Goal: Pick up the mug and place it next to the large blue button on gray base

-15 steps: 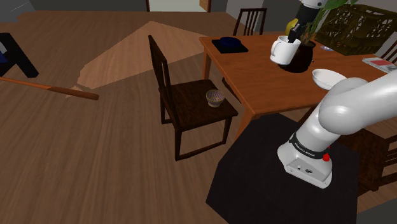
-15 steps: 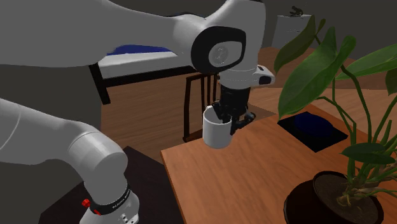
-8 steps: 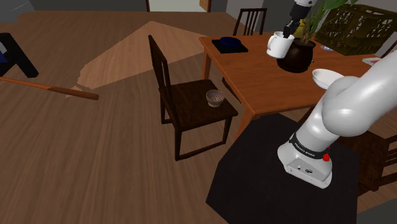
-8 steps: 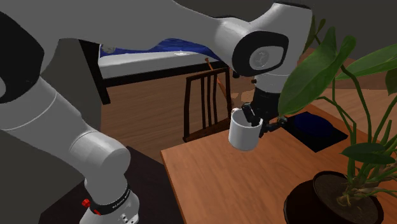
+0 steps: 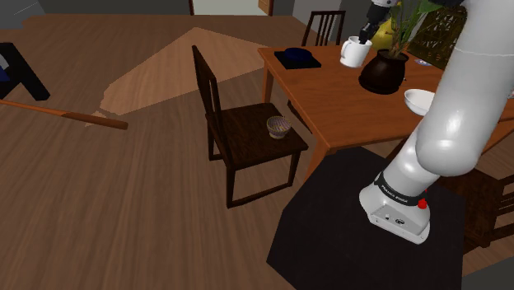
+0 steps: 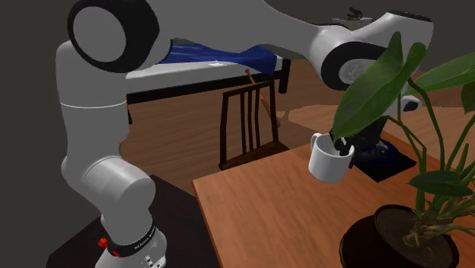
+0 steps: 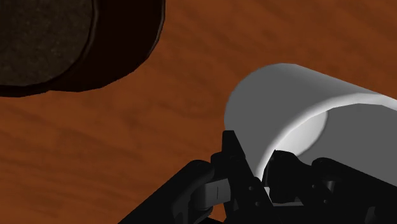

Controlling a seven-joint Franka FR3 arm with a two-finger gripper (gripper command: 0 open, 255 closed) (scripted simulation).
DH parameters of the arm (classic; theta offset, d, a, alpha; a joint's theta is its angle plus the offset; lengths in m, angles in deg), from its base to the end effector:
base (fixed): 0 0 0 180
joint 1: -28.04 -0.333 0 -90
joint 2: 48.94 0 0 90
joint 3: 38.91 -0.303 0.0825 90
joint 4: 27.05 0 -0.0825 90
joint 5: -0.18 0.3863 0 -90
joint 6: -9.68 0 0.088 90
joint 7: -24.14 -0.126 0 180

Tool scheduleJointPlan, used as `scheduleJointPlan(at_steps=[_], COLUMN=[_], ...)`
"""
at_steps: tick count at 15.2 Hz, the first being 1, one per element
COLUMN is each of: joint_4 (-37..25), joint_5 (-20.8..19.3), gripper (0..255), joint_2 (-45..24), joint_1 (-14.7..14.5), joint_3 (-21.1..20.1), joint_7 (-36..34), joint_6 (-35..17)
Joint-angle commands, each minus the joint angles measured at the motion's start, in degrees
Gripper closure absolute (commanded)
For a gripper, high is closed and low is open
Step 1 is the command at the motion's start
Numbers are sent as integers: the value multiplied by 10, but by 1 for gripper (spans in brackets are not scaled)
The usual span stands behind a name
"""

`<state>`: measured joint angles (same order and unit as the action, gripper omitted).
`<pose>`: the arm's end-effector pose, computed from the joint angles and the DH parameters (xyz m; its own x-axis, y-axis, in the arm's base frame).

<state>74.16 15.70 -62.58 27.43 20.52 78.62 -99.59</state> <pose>0.3605 -0.4858 0.4522 0.9874 -0.1473 0.0574 -0.1469 -0.9891 -0.0112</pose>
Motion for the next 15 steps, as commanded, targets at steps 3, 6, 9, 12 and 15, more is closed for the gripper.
scheduleJointPlan(at_steps=[3,6,9,12,15], joint_4=[-133,-252,-407,-522,-485], joint_5=[101,149,188,209,208], gripper=[255,255,255,255,255], joint_2=[-128,-212,-302,-364,-361], joint_1=[106,188,279,341,326], joint_3=[-45,-81,-118,-143,-141], joint_7=[52,61,49,31,39], joint_6=[53,97,152,188,162])
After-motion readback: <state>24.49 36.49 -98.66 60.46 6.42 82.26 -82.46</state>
